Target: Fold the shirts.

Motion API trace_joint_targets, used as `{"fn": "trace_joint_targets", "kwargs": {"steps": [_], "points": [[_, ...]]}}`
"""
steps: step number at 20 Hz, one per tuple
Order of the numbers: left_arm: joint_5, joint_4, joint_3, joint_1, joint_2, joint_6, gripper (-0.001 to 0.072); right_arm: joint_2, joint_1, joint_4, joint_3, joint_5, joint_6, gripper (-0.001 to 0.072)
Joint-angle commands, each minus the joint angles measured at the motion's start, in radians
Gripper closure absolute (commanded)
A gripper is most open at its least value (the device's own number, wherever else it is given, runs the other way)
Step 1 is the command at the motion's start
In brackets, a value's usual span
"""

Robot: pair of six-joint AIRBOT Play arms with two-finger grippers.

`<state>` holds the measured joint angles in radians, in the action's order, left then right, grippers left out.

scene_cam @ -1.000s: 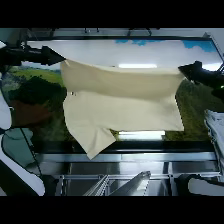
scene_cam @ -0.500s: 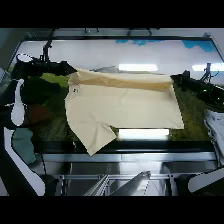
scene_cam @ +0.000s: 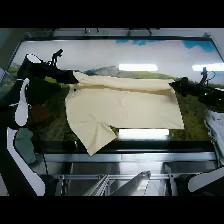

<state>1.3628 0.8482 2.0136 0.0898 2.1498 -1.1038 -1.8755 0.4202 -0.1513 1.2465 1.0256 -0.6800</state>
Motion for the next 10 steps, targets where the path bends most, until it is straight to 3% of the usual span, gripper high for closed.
{"fn": "trace_joint_targets", "kwargs": {"steps": [1, 5, 7, 8, 9, 10], "points": [[0.05, 0.024, 0.0, 0.001, 0.001, -0.025, 0.0684, -0.001, 0.004, -0.044, 0.0, 0.031, -0.016, 0.0694], [0.05, 0.024, 0.0, 0.001, 0.002, -0.025, 0.0685, -0.02, 0.002, -0.113, 0.0, 0.031, -0.064, 0.0694], [0.096, 0.024, 0.001, 0.002, 0.001, -0.026, 0.0682, -0.021, 0.006, -0.17, 0.001, 0.03, -0.137, 0.0666], [0.147, 0.029, 0.012, 0.013, 0.002, -0.032, 0.0549, -0.014, 0.019, -0.223, 0.001, 0.037, -0.198, 0.0507], [0.201, 0.05, 0.028, 0.029, 0.002, -0.074, 0.0362, -0.002, 0.042, -0.287, 0.002, 0.068, -0.236, 0.0451], [0.261, 0.072, 0.045, 0.055, 0.001, -0.126, 0.0213, 0.018, 0.075, -0.362, 0.002, 0.113, -0.28, 0.0451]]}}
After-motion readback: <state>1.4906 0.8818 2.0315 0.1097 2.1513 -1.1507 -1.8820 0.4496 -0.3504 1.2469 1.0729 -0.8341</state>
